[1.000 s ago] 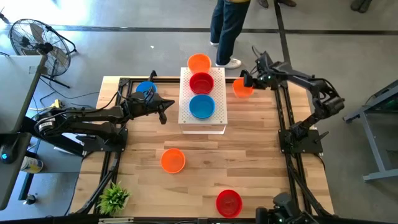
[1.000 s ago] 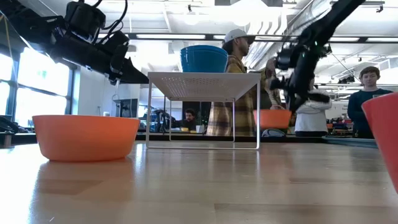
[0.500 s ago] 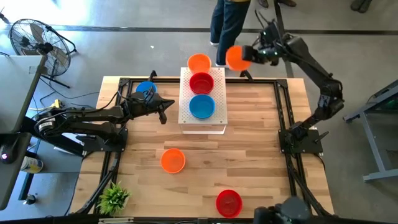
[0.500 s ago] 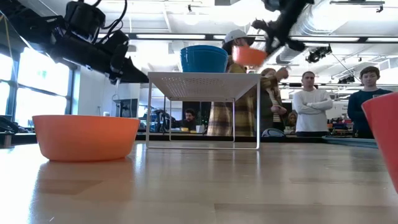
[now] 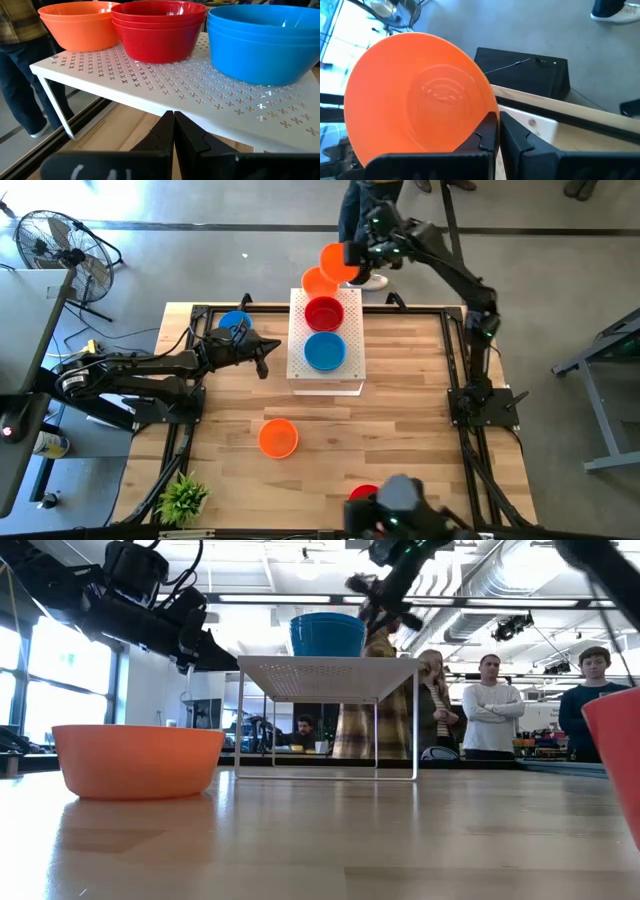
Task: Pick & Place Mini bowls
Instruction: Stack the orange bowl on top of the other orange bowls on the shelf
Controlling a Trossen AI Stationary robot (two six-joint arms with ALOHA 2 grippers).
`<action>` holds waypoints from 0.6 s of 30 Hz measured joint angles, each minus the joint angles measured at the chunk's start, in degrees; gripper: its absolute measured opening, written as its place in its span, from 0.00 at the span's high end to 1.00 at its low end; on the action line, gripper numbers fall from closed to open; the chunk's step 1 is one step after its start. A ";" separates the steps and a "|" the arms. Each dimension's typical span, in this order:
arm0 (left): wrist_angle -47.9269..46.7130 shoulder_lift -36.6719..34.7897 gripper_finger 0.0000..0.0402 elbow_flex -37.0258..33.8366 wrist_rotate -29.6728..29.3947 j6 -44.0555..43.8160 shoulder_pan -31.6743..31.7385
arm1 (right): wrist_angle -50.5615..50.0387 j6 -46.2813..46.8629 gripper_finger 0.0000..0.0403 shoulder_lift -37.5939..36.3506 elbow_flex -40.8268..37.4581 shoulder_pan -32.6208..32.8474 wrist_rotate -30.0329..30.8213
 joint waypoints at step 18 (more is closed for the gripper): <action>-0.01 0.00 0.99 0.00 0.02 0.00 0.00 | 3.88 -4.30 0.99 5.86 0.39 2.91 4.05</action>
